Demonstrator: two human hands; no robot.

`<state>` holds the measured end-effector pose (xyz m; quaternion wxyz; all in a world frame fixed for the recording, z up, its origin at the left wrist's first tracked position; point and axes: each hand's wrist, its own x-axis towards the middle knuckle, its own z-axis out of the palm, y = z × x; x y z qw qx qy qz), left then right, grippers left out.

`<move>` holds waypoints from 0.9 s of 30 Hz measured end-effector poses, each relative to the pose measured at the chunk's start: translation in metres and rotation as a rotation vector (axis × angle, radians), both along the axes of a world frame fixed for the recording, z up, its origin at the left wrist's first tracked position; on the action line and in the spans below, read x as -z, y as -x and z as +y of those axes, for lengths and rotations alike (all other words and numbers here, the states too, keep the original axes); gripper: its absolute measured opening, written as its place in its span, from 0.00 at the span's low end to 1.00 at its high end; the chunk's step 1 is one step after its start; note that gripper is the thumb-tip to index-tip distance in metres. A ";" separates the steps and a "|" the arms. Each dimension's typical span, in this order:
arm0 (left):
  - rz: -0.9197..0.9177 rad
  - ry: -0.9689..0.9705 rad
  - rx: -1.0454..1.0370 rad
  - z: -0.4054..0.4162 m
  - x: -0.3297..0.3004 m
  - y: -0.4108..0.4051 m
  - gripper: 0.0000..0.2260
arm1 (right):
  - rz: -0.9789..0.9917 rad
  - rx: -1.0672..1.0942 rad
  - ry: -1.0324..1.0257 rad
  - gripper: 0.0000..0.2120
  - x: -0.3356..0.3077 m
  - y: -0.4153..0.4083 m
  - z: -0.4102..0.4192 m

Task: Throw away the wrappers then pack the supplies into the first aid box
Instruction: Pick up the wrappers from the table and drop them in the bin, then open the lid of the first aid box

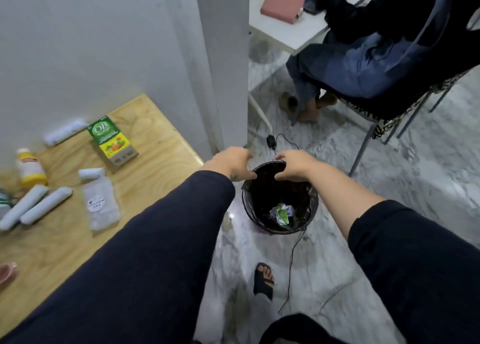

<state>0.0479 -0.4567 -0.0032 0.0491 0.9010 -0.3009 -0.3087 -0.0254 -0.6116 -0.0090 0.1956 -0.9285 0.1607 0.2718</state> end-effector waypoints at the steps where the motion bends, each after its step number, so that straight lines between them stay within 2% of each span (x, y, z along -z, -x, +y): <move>1: -0.035 0.022 -0.009 0.014 -0.010 0.001 0.29 | -0.027 -0.023 0.010 0.30 -0.013 0.000 0.013; 12: -0.209 0.132 -0.282 0.246 -0.084 0.055 0.28 | -0.221 -0.245 0.030 0.32 -0.088 0.019 0.214; 16: -0.226 0.148 -0.405 0.339 -0.091 0.076 0.20 | -0.241 -0.338 0.029 0.32 -0.091 0.020 0.298; 19: -0.243 0.126 -0.530 0.402 -0.099 0.089 0.25 | -0.258 -0.436 0.010 0.32 -0.096 0.015 0.359; 24: -0.266 0.124 -0.712 0.488 -0.104 0.097 0.23 | -0.287 -0.594 0.019 0.31 -0.101 -0.006 0.446; 27: -0.294 0.142 -0.820 0.531 -0.097 0.092 0.26 | -0.316 -0.689 0.008 0.30 -0.096 -0.027 0.493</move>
